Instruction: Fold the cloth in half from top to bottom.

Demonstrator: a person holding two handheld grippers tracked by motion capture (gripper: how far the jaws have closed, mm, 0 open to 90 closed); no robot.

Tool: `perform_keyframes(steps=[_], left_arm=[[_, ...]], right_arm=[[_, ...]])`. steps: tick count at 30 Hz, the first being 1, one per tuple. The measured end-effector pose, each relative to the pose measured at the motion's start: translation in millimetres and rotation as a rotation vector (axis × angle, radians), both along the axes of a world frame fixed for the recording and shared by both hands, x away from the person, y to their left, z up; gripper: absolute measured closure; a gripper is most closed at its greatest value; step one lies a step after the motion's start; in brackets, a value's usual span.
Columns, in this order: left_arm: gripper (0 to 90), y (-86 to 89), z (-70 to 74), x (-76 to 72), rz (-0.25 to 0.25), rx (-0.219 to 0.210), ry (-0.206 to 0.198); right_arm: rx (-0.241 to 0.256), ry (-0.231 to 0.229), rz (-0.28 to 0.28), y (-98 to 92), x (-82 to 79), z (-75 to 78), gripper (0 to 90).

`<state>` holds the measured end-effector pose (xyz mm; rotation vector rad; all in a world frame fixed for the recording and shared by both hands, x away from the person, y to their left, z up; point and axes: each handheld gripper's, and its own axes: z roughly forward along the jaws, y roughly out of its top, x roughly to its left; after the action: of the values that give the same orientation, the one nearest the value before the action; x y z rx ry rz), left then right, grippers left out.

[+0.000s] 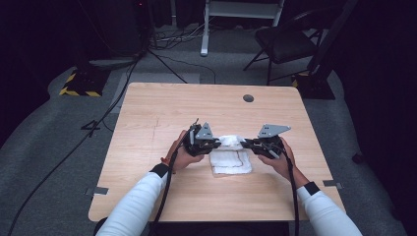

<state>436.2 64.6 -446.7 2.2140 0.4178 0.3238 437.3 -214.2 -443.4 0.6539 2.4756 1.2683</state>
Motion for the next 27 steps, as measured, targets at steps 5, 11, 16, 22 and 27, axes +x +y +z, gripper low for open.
perform_keyframes(steps=[5,11,16,22,27], left_arm=[[80.4,-2.4,-2.3,-6.6,-0.026,0.018,-0.001],[79.9,-4.3,-5.7,-13.8,-0.055,0.044,-0.003],[79.9,-3.2,-9.3,-18.9,-0.067,0.063,0.001],[79.5,0.1,-12.3,-25.0,-0.080,0.068,0.002],[79.3,0.9,-14.2,-31.3,-0.102,0.075,0.011]], right_arm=[[-0.005,0.001,0.013,-3.2,-4.8,-1.4,84.3],[-0.026,0.016,0.040,-6.0,-11.8,-5.2,84.0],[-0.037,0.029,0.060,-7.8,-16.9,-8.8,83.5],[-0.052,0.045,0.089,-10.2,-22.3,-12.4,83.2],[-0.071,0.052,0.102,-11.3,-26.3,-14.8,83.5]])
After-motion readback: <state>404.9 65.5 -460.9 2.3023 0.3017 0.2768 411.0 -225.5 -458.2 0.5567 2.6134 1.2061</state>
